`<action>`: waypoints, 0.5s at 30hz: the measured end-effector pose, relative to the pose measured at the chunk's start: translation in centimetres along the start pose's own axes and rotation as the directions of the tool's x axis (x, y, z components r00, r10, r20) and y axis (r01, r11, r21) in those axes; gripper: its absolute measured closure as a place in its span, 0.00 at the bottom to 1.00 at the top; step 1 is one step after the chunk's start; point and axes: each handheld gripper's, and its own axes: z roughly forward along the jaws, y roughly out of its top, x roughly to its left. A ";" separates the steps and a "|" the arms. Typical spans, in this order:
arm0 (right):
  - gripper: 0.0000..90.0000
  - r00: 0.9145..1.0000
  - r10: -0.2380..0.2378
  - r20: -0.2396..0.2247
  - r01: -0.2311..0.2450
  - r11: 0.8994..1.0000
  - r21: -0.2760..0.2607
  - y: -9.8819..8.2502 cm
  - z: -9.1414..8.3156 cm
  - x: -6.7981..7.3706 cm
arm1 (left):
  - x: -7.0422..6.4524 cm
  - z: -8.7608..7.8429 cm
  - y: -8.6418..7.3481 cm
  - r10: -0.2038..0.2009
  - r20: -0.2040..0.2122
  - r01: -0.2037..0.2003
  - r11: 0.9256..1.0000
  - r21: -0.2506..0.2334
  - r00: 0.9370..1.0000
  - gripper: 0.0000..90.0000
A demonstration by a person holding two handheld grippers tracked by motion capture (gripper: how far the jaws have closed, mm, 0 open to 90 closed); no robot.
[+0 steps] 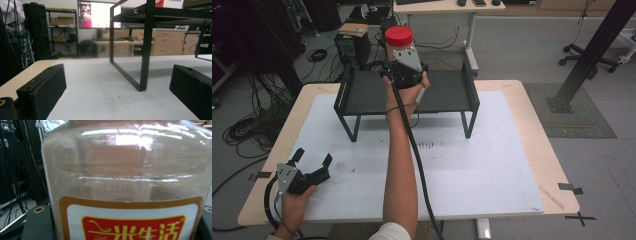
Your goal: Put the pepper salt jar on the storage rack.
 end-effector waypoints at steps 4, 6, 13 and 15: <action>0.28 1.000 0.022 0.007 -0.022 1.000 -0.003 -0.1 0.6 -0.1 | 0.0 0.0 0.0 0.000 0.000 0.000 1.000 -0.001 1.000 0.01; 0.28 1.000 0.027 0.009 -0.027 1.000 0.003 -0.1 1.0 -0.2 | 0.0 0.0 0.0 0.000 0.000 0.000 1.000 -0.001 1.000 0.01; 0.28 0.999 0.036 0.035 -0.036 0.999 -0.001 -0.6 1.9 -0.1 | 0.0 0.0 0.0 0.001 0.001 -0.001 1.000 0.001 1.000 0.01; 0.28 0.998 0.041 0.041 -0.041 0.999 -0.002 -0.7 2.2 -0.1 | 0.0 0.0 0.0 0.001 0.001 -0.001 1.000 0.001 1.000 0.01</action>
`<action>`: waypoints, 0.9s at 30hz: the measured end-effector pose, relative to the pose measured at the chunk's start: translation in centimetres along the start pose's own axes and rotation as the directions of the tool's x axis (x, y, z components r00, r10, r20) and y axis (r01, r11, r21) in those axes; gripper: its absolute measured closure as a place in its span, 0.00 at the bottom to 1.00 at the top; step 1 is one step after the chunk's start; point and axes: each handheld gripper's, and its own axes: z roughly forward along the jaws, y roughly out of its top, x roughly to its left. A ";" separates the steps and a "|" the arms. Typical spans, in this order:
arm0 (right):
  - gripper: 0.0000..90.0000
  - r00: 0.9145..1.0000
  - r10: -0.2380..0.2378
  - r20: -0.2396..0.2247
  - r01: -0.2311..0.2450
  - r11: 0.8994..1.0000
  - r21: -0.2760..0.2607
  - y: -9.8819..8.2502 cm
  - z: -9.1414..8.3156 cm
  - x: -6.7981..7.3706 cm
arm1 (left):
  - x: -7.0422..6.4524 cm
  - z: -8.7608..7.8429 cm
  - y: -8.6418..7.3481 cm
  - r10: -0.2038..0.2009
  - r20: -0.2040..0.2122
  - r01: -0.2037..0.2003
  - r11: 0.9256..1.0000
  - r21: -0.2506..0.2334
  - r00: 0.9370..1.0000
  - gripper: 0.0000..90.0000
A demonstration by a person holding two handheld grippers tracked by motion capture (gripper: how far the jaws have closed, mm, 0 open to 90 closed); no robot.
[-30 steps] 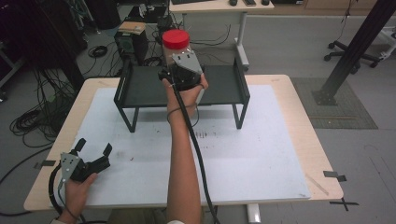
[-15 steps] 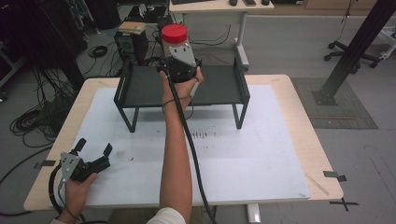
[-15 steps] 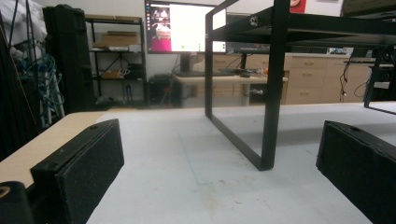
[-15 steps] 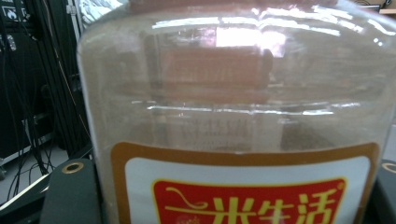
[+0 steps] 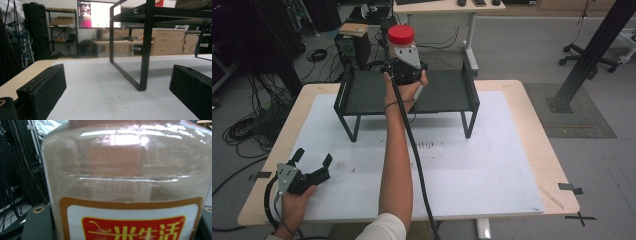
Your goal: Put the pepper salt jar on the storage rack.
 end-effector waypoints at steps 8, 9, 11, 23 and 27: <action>0.28 0.999 -0.012 0.038 0.011 1.000 0.004 -0.7 0.6 0.1 | 0.0 0.0 0.0 0.000 0.001 0.000 1.000 -0.001 1.000 0.01; 0.28 0.999 -0.008 0.039 0.008 1.000 0.003 -0.7 0.6 0.1 | 0.0 0.0 0.0 0.001 0.001 -0.001 1.000 -0.001 1.000 0.01; 0.28 0.999 -0.005 0.041 0.005 1.000 -0.001 -0.8 0.7 0.0 | 0.0 0.0 0.0 0.000 0.000 0.000 1.000 -0.001 1.000 0.01; 0.27 0.998 -0.037 0.056 0.038 0.999 -0.024 -1.2 0.8 0.5 | 0.0 0.0 0.0 0.002 -0.001 -0.002 1.000 -0.002 1.000 0.01; 0.27 0.998 -0.036 0.058 0.037 0.999 -0.025 -1.2 0.8 0.5 | 0.0 0.0 0.0 0.002 0.000 -0.002 1.000 -0.002 1.000 0.01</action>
